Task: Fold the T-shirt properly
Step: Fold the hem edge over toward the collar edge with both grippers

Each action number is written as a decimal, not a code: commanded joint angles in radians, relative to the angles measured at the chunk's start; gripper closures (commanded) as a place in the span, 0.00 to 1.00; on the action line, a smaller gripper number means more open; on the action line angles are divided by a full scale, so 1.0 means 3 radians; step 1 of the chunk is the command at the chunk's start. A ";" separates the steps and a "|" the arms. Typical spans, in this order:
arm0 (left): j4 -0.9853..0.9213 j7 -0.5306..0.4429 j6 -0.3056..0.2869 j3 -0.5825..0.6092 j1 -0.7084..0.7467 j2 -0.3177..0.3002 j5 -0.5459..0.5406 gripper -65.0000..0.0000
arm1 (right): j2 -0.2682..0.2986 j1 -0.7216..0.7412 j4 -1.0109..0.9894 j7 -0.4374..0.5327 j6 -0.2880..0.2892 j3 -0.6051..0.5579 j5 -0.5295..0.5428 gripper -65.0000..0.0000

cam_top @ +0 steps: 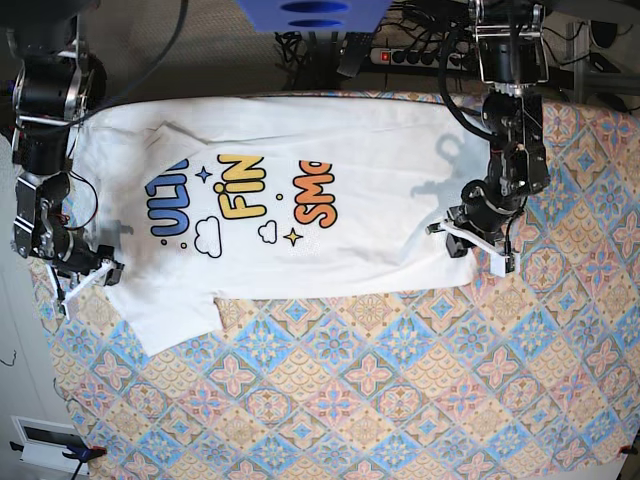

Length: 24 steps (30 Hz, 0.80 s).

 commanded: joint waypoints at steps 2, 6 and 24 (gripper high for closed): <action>0.0172 -0.0052 -0.0023 -0.0010 0.0063 -0.0025 -0.0029 1.00 | 0.0116 0.0177 -0.0125 0.0211 0.0015 -0.0127 0.0028 0.64; 0.0341 -0.0047 -0.0023 -0.0015 0.0165 -0.0025 -0.0029 1.00 | 0.0116 0.0330 -0.0407 0.0456 0.0015 -0.0316 -0.0034 0.64; 0.0658 -0.0047 -0.0028 -0.0178 0.0446 -0.0025 -0.0044 1.00 | 0.0100 0.0443 -0.1158 0.1310 0.0015 -0.0357 -0.0857 0.64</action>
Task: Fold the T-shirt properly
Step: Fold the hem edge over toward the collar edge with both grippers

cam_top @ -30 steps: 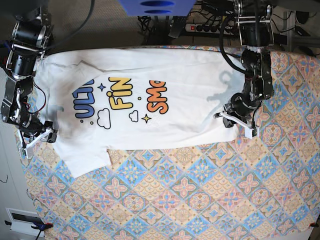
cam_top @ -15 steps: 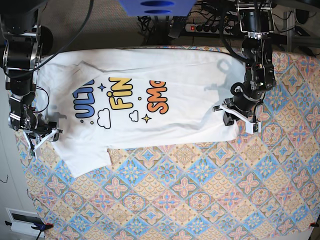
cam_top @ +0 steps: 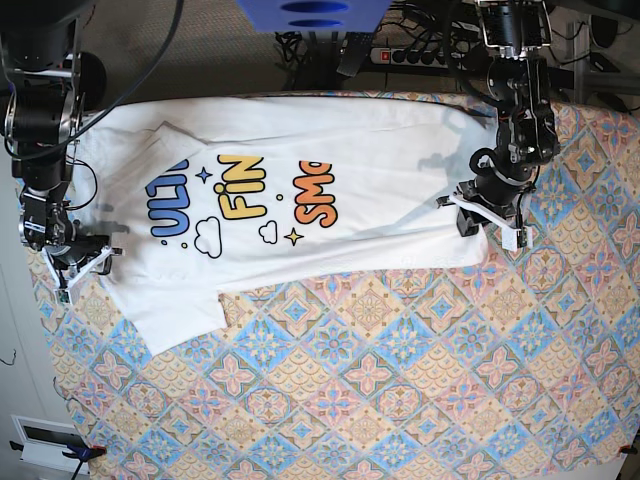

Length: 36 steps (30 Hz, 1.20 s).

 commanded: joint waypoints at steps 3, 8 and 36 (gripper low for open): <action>0.0169 -0.0075 -0.0016 -0.0014 -0.0002 -0.0025 -0.0042 1.00 | 0.0066 0.0075 -0.0049 0.0109 -0.0003 -0.0010 0.0023 0.64; 0.0220 -0.0075 -0.0016 -0.0014 0.0033 -0.0025 -0.0042 1.00 | 0.0061 0.0075 -0.0248 0.0242 -0.0003 -0.0010 0.0028 0.64; 0.0501 -0.0075 -0.0011 -0.0014 0.0136 -0.0025 -0.0032 1.00 | 0.0066 -0.0492 0.0897 -0.0152 0.0555 0.0793 0.0043 0.99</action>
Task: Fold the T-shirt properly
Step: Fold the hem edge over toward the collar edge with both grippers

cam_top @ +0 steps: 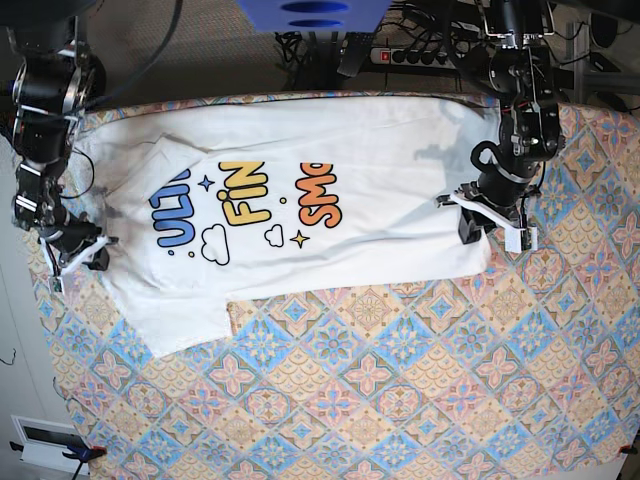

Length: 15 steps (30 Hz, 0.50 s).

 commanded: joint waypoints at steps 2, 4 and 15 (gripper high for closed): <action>0.0073 -0.0074 -0.0011 -0.0008 0.0034 -0.0026 -0.0034 1.00 | 0.0096 -0.0056 0.0292 -0.0025 0.0004 0.0154 0.0048 0.99; 0.0124 -0.0079 -0.0011 -0.0008 0.0091 -0.0026 -0.0034 1.00 | 0.0096 -0.0184 0.0497 -0.0107 0.0024 0.0251 0.0048 0.99; 0.0579 -0.0089 -0.0011 -0.0013 0.0515 -0.0210 -0.0034 1.00 | 0.0096 -0.0731 0.1187 -0.0445 0.0334 0.0773 0.0054 0.99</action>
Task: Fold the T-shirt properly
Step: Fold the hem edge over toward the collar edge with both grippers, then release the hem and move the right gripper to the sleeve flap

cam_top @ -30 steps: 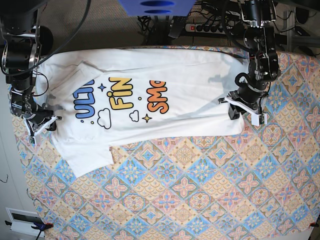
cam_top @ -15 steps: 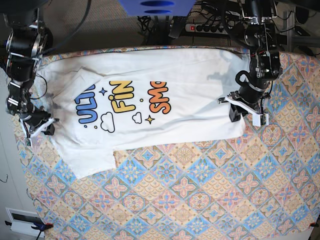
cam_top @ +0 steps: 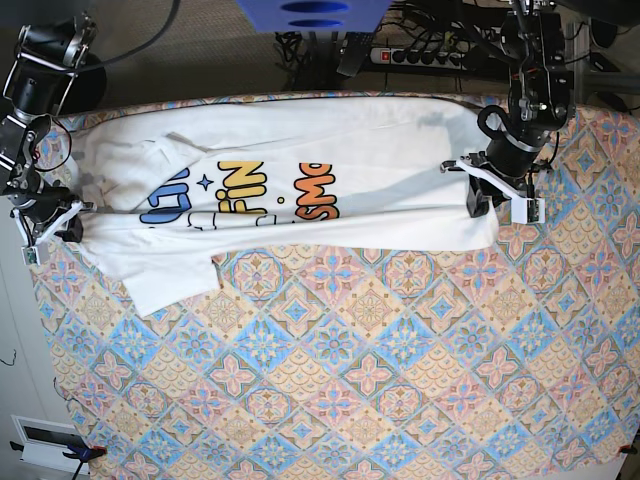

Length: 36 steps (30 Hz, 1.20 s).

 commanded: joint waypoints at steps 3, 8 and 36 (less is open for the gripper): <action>0.0059 -0.0075 -0.0032 -0.0016 0.0089 -0.0079 -0.0035 1.00 | 0.0081 -0.0087 0.0237 0.0068 0.0012 0.0016 0.0052 0.99; 0.0059 -0.0075 -0.0037 -0.0077 0.0222 -0.0120 -0.0035 1.00 | 0.0081 -0.0338 0.0580 0.0068 0.0012 0.0016 0.0057 0.99; -0.0836 -0.0045 -0.0053 -0.0312 0.0268 -0.0146 -0.0020 0.82 | 0.0076 -0.0803 0.0662 0.0078 0.0012 -0.0004 0.0027 0.88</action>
